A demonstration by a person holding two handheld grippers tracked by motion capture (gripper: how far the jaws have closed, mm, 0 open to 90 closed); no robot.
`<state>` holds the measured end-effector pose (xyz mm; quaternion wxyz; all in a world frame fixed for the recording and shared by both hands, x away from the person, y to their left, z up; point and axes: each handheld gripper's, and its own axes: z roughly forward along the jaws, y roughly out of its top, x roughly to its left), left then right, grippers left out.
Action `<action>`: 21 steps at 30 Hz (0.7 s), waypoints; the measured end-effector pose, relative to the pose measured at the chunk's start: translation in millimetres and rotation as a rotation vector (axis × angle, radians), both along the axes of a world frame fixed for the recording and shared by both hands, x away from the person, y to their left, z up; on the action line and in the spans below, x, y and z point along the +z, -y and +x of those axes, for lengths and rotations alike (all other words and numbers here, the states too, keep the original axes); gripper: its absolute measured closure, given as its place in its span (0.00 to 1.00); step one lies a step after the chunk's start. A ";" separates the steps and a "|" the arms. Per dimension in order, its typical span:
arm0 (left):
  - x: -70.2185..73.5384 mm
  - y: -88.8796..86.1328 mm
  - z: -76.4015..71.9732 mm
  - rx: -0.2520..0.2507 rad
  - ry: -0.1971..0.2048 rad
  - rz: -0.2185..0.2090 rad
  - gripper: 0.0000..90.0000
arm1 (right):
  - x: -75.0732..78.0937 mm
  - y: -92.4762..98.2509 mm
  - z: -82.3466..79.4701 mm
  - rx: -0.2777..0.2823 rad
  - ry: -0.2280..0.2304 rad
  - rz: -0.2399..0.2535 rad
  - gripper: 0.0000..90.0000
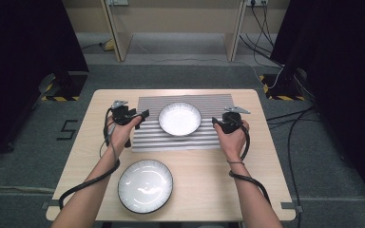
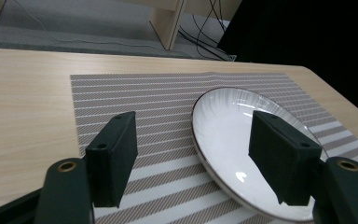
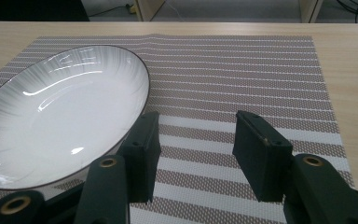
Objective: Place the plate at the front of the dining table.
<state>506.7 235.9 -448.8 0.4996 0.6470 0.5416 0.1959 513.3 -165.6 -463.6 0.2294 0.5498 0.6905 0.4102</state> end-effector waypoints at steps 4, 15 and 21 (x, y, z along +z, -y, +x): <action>-2.6 -14.7 -15.0 0.003 0.020 0.008 0.35 | 0.0 7.6 -10.0 0.002 0.010 -0.004 0.57; -7.9 -47.0 -48.3 0.032 0.053 0.007 0.35 | 2.4 25.6 -37.2 0.004 0.027 -0.012 0.56; -8.2 -62.5 -62.9 0.051 0.073 0.013 0.35 | 2.8 36.1 -54.7 0.000 0.040 -0.001 0.56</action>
